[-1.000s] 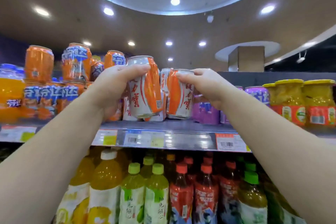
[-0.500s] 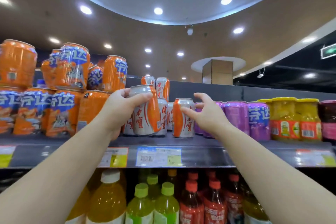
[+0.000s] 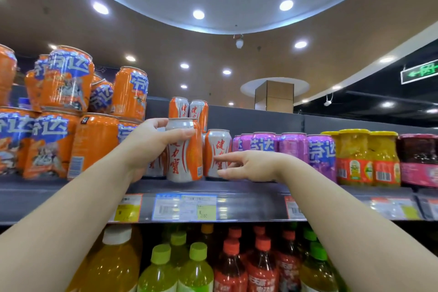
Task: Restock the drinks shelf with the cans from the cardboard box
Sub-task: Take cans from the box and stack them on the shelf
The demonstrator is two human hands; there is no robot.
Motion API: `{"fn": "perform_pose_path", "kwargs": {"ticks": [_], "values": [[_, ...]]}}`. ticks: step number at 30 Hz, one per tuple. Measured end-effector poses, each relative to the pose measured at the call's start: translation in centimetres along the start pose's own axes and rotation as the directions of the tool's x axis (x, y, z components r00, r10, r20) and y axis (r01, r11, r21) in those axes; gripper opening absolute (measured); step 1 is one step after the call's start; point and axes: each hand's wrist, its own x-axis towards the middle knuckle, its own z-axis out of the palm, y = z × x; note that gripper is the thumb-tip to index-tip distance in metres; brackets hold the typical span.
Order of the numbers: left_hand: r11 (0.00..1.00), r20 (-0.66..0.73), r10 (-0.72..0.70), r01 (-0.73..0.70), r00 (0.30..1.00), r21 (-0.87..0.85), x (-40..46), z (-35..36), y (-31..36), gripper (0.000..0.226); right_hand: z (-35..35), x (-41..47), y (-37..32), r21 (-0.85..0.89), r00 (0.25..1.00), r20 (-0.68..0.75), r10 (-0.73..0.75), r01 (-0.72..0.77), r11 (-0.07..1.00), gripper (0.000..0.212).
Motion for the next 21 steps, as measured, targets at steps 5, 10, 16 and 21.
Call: {"fn": "perform_pose_path", "kwargs": {"ticks": [5, 10, 16, 21], "values": [[1.0, 0.039, -0.022, 0.021, 0.999, 0.021, 0.1, 0.8, 0.3, 0.095, 0.3, 0.9, 1.3, 0.055, 0.998, 0.06, -0.028, 0.025, 0.998, 0.101], [0.997, 0.05, -0.041, 0.038, 0.998, 0.071, 0.6, 2.8, 0.7, 0.08, 0.5, 1.1, 1.5, 0.31, 0.97, -0.19, -0.151, 0.205, 0.928, 0.099], [0.987, 0.011, -0.028, 0.026, 1.0, 0.158, 0.8, 5.2, 1.0, 0.068, 0.8, 1.7, 1.4, 0.367, 0.935, -0.331, -0.132, 0.256, 0.894, 0.076], [0.957, -0.112, 0.094, -0.059, 0.989, 0.284, -1.2, 3.0, 0.8, 0.063, 1.1, 1.5, 1.5, 0.362, 0.919, -0.393, -0.042, 0.196, 0.911, 0.076]]}}
